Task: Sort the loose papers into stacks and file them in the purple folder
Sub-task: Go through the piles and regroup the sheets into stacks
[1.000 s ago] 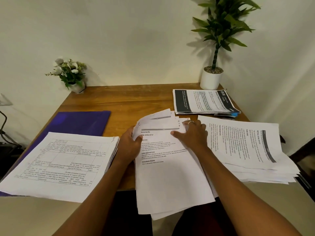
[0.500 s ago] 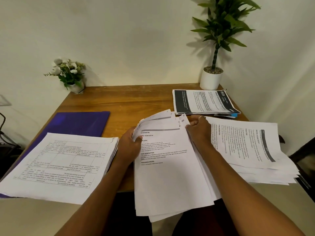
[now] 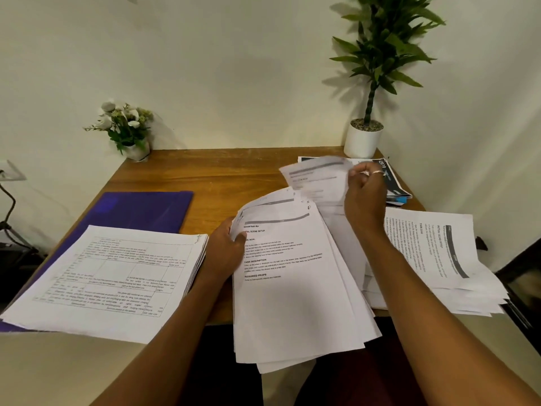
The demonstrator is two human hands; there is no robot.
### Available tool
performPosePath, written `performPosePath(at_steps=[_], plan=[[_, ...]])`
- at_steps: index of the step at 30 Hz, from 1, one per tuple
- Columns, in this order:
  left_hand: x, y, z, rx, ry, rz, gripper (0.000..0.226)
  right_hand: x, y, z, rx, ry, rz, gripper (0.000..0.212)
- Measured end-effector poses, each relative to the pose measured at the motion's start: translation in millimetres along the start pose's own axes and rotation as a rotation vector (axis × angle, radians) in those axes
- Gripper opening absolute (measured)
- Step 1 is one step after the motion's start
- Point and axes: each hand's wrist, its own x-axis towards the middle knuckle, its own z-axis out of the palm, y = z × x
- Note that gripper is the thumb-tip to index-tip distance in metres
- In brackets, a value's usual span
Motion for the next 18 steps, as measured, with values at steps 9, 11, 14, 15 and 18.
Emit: performPosePath(at_steps=[9,11,14,15,18], plan=[[5.5,-8.0,4.5,0.001,-0.003,0.042,0.044,-3.7,-64.8,-15.7,0.258,0.022,-0.249,0.007],[6.2,-9.1,5.0,-0.001,-0.005,0.051,0.042,-12.6,-71.9,-14.7,0.314,-0.046,-0.288,0.007],[7.7,-10.4,5.2,-0.003,-0.005,0.057,0.040,-25.8,-88.0,-16.0,0.400,-0.129,-0.327,0.008],[7.6,-10.6,4.6,0.006,-0.007,0.060,0.041,-28.9,-93.6,-16.4,0.428,-0.145,-0.329,0.008],[8.9,-14.3,4.8,0.001,-0.007,0.070,0.041,-32.6,-106.6,-16.4,0.476,-0.137,-0.290,0.008]])
